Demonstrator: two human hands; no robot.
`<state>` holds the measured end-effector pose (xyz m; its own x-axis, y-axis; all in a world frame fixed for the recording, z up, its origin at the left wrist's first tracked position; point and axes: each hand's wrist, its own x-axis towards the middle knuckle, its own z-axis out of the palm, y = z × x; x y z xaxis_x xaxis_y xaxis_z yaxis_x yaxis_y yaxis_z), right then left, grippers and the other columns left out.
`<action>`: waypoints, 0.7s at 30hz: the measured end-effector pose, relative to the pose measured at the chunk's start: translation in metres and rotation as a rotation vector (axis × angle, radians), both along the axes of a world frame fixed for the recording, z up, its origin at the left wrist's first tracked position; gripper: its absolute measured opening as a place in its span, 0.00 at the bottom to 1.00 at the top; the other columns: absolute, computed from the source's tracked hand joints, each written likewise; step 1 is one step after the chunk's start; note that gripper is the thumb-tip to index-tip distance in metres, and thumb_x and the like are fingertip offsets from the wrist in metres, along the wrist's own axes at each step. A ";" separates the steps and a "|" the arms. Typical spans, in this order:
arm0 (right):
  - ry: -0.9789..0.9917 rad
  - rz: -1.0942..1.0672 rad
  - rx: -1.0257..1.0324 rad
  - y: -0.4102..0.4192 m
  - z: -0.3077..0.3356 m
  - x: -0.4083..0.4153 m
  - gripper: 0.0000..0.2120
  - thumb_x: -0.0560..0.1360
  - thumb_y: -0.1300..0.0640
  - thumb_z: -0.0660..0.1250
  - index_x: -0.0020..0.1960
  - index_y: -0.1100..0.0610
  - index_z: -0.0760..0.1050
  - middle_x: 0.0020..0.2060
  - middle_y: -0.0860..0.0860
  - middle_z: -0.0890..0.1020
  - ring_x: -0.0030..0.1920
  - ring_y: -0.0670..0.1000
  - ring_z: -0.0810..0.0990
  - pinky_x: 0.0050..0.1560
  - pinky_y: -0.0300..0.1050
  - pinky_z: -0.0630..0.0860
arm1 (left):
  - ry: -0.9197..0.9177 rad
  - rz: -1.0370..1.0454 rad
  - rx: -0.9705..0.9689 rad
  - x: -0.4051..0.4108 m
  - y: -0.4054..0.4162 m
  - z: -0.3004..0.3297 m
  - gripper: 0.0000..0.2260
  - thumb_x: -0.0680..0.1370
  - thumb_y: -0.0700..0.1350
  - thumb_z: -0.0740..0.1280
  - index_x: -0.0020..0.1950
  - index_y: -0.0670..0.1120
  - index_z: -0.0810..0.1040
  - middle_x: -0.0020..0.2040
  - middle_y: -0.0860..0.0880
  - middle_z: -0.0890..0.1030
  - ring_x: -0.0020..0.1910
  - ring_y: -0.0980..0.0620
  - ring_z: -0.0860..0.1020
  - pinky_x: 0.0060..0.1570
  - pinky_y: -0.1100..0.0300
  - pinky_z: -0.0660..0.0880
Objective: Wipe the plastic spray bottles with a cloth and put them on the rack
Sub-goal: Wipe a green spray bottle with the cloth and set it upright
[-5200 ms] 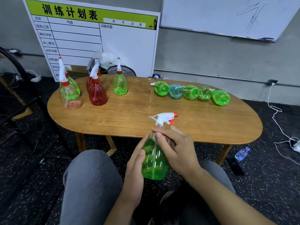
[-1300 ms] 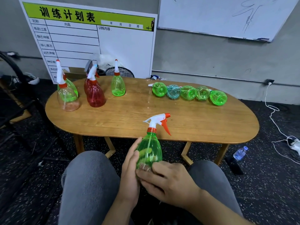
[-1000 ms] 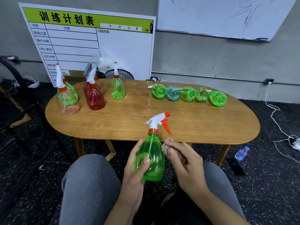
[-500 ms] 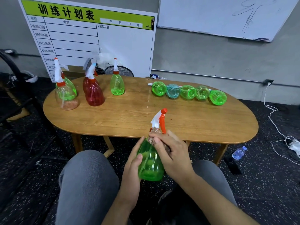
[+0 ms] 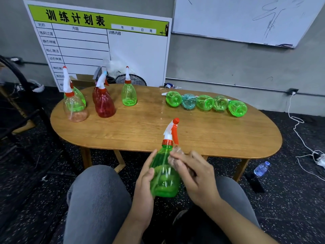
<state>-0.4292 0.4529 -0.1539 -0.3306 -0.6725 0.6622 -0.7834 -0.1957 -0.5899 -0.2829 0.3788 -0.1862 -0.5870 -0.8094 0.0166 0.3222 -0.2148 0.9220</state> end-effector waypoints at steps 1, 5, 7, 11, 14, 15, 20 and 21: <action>-0.051 -0.024 0.014 -0.004 0.002 -0.003 0.15 0.83 0.51 0.65 0.66 0.51 0.83 0.39 0.41 0.72 0.35 0.42 0.70 0.35 0.32 0.65 | -0.008 -0.012 -0.012 0.000 0.000 -0.001 0.21 0.83 0.50 0.61 0.77 0.59 0.73 0.69 0.50 0.83 0.67 0.47 0.82 0.59 0.50 0.82; -0.072 -0.037 0.109 -0.020 0.006 0.001 0.16 0.84 0.46 0.62 0.66 0.47 0.83 0.39 0.47 0.77 0.34 0.45 0.75 0.32 0.42 0.74 | -0.037 -0.022 -0.048 -0.001 -0.003 -0.007 0.22 0.81 0.51 0.60 0.74 0.62 0.75 0.70 0.53 0.82 0.69 0.48 0.81 0.64 0.46 0.79; 0.010 -0.026 0.130 -0.023 0.007 0.009 0.14 0.84 0.46 0.63 0.63 0.46 0.84 0.43 0.44 0.80 0.36 0.46 0.79 0.34 0.46 0.78 | -0.037 0.011 -0.051 -0.001 -0.004 -0.010 0.23 0.81 0.50 0.59 0.76 0.58 0.75 0.72 0.52 0.80 0.70 0.48 0.80 0.67 0.44 0.77; 0.261 0.036 0.127 -0.015 0.008 0.020 0.12 0.83 0.49 0.65 0.60 0.47 0.85 0.39 0.45 0.73 0.33 0.43 0.71 0.30 0.38 0.70 | -0.037 0.015 -0.026 0.000 -0.003 -0.013 0.22 0.84 0.50 0.55 0.77 0.56 0.73 0.71 0.49 0.81 0.71 0.47 0.80 0.68 0.46 0.76; 0.419 0.159 0.122 0.000 0.003 0.023 0.09 0.82 0.52 0.69 0.58 0.50 0.86 0.40 0.46 0.75 0.36 0.42 0.71 0.33 0.37 0.70 | -0.022 0.011 -0.021 0.001 0.000 -0.013 0.23 0.84 0.53 0.52 0.78 0.56 0.73 0.68 0.46 0.83 0.68 0.45 0.81 0.65 0.49 0.77; 0.465 0.192 0.112 0.005 0.002 0.023 0.08 0.81 0.53 0.70 0.58 0.51 0.86 0.40 0.46 0.75 0.36 0.43 0.71 0.35 0.36 0.69 | -0.017 0.007 -0.027 0.001 0.001 -0.011 0.22 0.85 0.53 0.51 0.78 0.56 0.72 0.67 0.45 0.84 0.67 0.44 0.82 0.65 0.49 0.77; 0.243 0.154 0.026 0.014 -0.004 0.018 0.11 0.83 0.52 0.67 0.62 0.52 0.85 0.42 0.39 0.69 0.36 0.38 0.69 0.40 0.26 0.63 | -0.008 0.009 -0.064 0.001 0.001 -0.007 0.21 0.86 0.53 0.51 0.77 0.55 0.72 0.67 0.46 0.84 0.66 0.44 0.83 0.61 0.52 0.81; 0.124 0.091 0.022 0.012 -0.004 0.016 0.13 0.84 0.50 0.65 0.64 0.49 0.84 0.41 0.39 0.70 0.35 0.39 0.70 0.36 0.29 0.66 | -0.013 0.013 -0.059 0.000 0.001 -0.006 0.22 0.84 0.54 0.52 0.77 0.56 0.73 0.68 0.47 0.84 0.67 0.45 0.82 0.61 0.51 0.80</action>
